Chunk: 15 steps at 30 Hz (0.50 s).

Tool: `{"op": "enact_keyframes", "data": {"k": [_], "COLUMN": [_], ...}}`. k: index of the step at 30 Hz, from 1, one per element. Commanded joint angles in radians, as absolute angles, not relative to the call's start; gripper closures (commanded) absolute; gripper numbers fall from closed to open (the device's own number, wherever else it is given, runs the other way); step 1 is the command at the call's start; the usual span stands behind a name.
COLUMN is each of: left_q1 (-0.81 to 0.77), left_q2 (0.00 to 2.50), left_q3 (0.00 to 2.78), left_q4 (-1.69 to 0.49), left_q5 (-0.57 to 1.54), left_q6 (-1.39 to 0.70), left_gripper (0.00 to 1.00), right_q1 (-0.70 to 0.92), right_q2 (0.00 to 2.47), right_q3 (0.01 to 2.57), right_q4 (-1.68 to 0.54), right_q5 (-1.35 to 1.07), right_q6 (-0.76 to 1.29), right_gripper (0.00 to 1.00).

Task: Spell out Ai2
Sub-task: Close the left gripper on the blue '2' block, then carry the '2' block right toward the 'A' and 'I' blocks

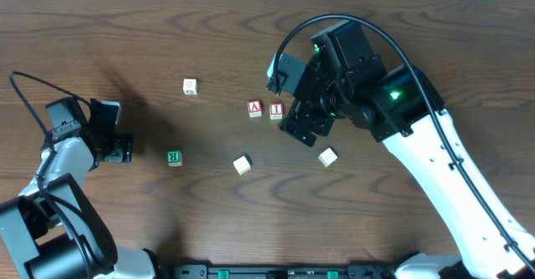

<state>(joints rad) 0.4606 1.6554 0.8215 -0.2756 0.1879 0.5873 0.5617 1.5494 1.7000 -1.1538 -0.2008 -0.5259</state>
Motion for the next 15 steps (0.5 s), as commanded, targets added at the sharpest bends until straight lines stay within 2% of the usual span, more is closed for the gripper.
{"op": "enact_keyframes", "data": {"k": [1, 12, 15], "left_q1": [0.459, 0.459, 0.459], "left_q2": [1.665, 1.665, 1.665], "left_q3": [0.841, 0.841, 0.841], "left_q4": [-0.272, -0.28, -0.281], "left_q5": [0.204, 0.2, 0.2], "left_q6": [0.599, 0.599, 0.599], "left_gripper": [0.27, 0.48, 0.49], "right_q1": [0.554, 0.554, 0.554], "right_q2": [1.556, 1.557, 1.557], "right_q3": [1.699, 1.699, 1.699], "right_q4": [-1.148, -1.139, -1.139], "right_q5": [-0.198, -0.198, -0.198], "right_q6": [-0.522, -0.521, -0.521], "right_gripper": [0.01, 0.01, 0.01]}}
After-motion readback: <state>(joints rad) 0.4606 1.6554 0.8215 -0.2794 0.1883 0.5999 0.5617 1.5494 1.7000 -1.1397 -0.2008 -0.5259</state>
